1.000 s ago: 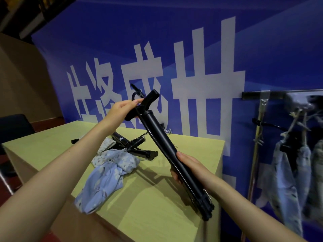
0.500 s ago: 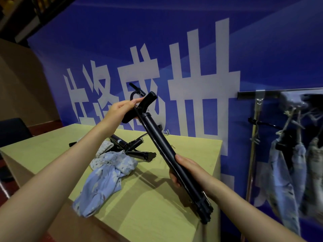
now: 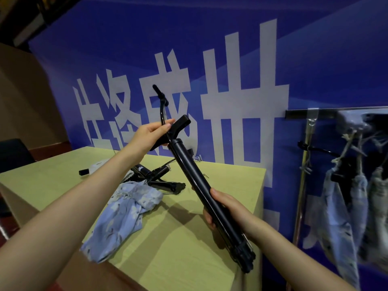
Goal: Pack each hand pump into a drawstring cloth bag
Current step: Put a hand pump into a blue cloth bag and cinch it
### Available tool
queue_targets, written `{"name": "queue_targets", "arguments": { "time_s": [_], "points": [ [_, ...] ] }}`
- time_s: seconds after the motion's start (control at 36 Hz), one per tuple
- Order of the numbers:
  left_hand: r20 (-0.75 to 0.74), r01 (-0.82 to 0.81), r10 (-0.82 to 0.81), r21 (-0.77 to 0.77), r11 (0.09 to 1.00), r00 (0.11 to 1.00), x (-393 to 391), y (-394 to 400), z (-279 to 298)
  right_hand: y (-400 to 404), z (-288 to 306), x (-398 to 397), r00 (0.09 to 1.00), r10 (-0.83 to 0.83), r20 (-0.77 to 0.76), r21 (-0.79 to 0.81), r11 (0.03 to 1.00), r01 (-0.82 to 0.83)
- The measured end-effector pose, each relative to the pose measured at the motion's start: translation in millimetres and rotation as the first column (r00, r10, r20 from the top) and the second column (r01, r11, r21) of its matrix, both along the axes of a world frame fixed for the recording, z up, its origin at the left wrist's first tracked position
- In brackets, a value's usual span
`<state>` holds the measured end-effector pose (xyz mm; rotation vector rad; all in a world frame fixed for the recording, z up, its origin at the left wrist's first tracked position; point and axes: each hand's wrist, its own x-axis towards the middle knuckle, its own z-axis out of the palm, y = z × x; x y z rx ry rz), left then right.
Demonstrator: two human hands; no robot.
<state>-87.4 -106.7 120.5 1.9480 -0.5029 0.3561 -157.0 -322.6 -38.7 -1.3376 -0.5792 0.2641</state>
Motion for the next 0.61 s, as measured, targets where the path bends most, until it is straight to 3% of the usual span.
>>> {"name": "queue_targets", "arguments": {
  "time_s": [0.11,0.33,0.44,0.61],
  "points": [
    [-0.016,-0.01,0.01,0.001,1.0,1.0,0.8,-1.6,-0.2,-0.7,2.3,0.9,1.0,-0.03,0.001,-0.027,0.999,0.03],
    [-0.001,-0.202,0.203,0.126,0.971,0.979,9.8,-5.9,-8.2,10.5,36.6,-0.7,0.984,-0.151,0.099,-0.204,0.964,0.168],
    [0.0,-0.277,0.277,0.002,0.961,0.961,10.5,-1.6,-5.5,24.7,43.1,2.8,0.962,-0.217,0.168,-0.21,0.945,0.25],
    [-0.124,-0.339,0.316,-0.271,0.901,0.941,9.4,33.0,-11.6,39.1,54.8,13.8,0.939,-0.314,0.144,-0.045,0.945,0.323]
  ]
}}
